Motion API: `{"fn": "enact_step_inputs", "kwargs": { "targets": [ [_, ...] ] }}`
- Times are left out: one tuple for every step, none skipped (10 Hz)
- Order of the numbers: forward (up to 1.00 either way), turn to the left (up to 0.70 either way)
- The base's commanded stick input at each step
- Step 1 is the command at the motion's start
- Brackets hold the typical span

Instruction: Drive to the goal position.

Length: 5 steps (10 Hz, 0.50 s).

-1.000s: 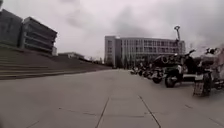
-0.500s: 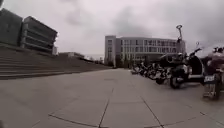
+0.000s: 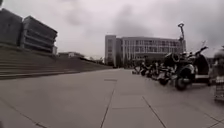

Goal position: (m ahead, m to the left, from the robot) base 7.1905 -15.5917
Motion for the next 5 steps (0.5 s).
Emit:
{"fn": "enact_step_inputs", "kwargs": {
  "targets": [
    [0.50, 0.00],
    [0.50, 0.00],
    [0.50, 0.00],
    [0.50, 0.00],
    [0.50, 0.00]
  ]
}}
